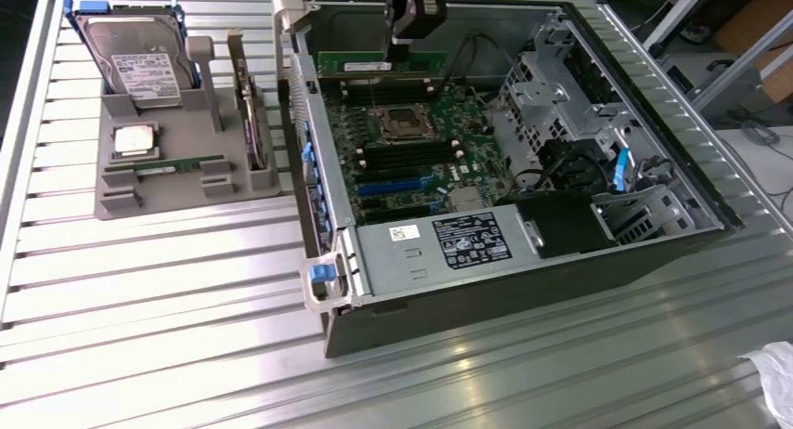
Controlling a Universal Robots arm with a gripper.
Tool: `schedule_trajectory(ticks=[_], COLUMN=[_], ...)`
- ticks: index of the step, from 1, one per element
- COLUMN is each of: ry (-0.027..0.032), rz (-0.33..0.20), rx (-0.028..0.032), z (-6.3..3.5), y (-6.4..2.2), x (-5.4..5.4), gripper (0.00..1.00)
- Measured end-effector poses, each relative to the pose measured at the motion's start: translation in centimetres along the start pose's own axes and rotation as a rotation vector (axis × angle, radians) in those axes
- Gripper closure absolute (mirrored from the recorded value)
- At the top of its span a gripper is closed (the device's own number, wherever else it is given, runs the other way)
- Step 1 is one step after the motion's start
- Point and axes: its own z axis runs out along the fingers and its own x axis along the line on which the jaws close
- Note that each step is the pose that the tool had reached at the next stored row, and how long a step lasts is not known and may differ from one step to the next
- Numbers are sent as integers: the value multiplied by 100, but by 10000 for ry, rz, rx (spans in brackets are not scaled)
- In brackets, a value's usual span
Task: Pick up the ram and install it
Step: 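Pick up the ram and move it above insertion slot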
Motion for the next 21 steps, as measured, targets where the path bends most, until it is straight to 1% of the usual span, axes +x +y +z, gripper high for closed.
schedule_trajectory(ticks=[9, 14, 21], ry=[0, 0, 0], rz=[0, 0, 0], rx=[0, 0, 0], z=[4, 7, 10], y=[-126, -223, -306], x=[-5, -8, -12], gripper=[88, 88, 88])
